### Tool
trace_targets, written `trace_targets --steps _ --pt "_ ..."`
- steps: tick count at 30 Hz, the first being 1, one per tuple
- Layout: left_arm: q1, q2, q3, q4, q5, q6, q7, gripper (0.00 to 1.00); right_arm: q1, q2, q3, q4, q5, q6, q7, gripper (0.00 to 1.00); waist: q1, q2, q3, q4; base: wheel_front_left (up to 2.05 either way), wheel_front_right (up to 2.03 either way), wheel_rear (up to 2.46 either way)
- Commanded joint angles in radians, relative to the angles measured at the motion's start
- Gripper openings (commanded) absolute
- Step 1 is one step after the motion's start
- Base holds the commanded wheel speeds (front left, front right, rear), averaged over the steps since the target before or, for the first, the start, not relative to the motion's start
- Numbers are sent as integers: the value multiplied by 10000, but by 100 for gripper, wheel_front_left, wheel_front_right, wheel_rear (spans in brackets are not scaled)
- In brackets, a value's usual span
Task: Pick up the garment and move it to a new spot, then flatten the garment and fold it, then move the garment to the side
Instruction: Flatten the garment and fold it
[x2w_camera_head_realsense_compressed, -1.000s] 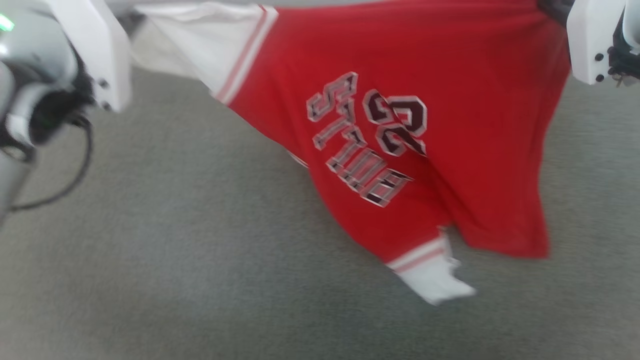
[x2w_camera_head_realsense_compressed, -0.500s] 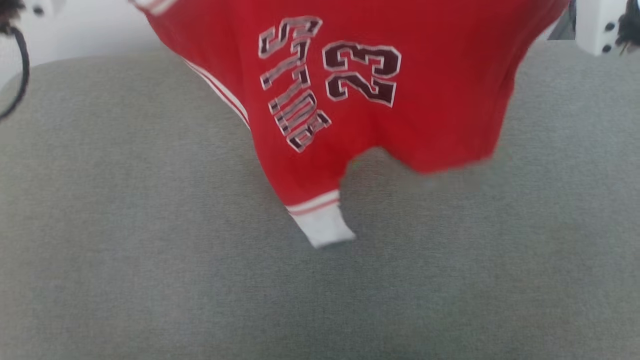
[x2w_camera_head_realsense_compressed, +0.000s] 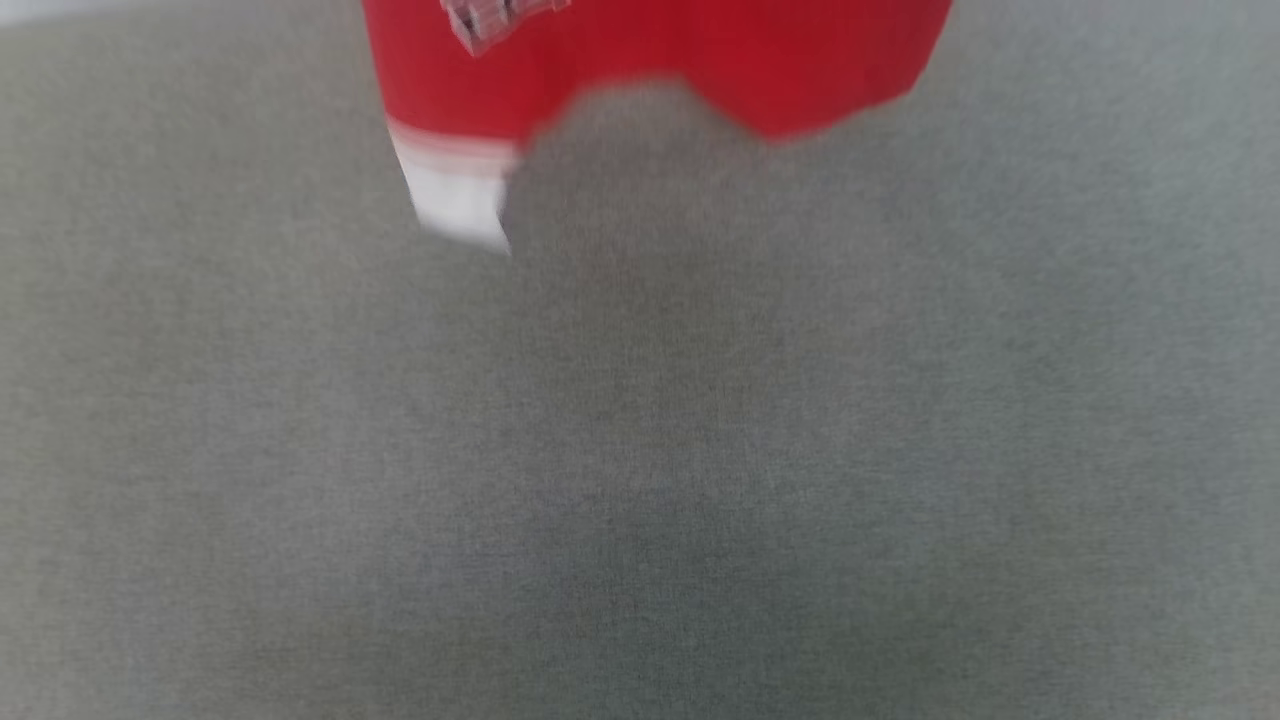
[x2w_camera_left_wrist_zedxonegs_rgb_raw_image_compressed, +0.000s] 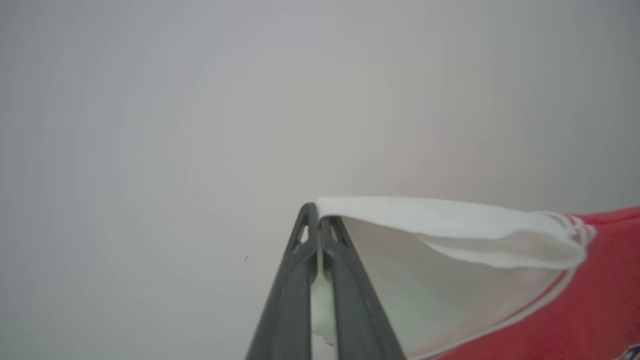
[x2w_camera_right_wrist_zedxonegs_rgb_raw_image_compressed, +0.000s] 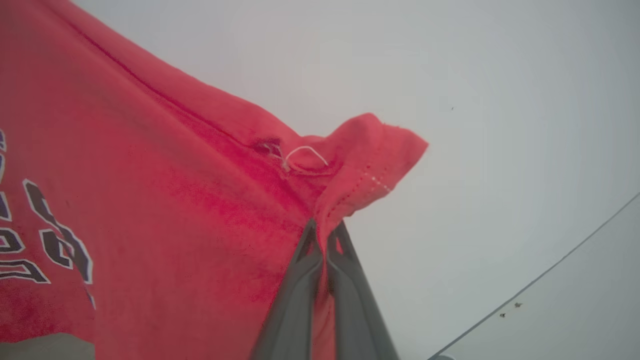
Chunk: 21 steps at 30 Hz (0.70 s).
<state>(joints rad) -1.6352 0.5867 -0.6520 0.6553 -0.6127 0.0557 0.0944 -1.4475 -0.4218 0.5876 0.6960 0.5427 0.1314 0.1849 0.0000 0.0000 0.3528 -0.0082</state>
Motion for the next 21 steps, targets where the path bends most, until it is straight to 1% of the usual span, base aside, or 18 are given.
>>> trace_targets --steps 1,5,7,9,11,14,15,17,18,19,21 --pt "-414 -42 51 244 256 60 -541 0 -259 125 -85 290 -404 -15 -523 0 0 0 462 21 0 0 0" --pt "-1318 -436 162 1031 785 217 -2695 0 -1099 545 -565 1450 -1923 -15 -2333 0 0 0 900 136 0 0 0" --pt "-1573 -669 209 1403 902 168 -3213 0 -1399 756 -826 1998 -2621 -15 -3064 0 0 0 1032 228 0 0 0" --pt "-1682 -849 231 1688 895 -12 -3436 0 -1480 1058 -1021 2576 -3097 -14 -3451 0 0 0 1094 319 0 0 0" --pt "-1433 -1014 192 2105 784 -272 -3512 0 -1374 1336 -1051 3148 -3259 -14 -3425 0 0 0 1083 417 0 0 0" --pt "-842 -1309 33 2854 511 -845 -3346 0 -934 1641 -732 3865 -3163 -14 -3069 0 0 0 977 579 0 0 0" --pt "-641 -1428 62 3116 307 -1041 -3139 0 -759 1765 -633 4021 -2966 -14 -2929 0 0 0 920 626 0 0 0" --pt "-211 -1496 -201 3549 226 -1405 -2616 0 -393 1874 -310 4213 -2636 -14 -2566 0 0 0 801 717 0 0 0" --pt "67 -1563 -141 3811 -77 -1511 -2249 0 -175 1923 -158 4242 -2347 -14 -2374 0 0 0 742 759 0 0 0" --pt "327 -1591 -250 3978 -92 -1606 -1939 0 86 1934 19 4218 -2100 -14 -2197 0 0 0 672 809 0 0 0" --pt "823 -1652 -380 4143 -454 -1749 -1366 0 542 1793 453 4043 -1705 -14 -1919 0 0 0 549 872 0 0 0"
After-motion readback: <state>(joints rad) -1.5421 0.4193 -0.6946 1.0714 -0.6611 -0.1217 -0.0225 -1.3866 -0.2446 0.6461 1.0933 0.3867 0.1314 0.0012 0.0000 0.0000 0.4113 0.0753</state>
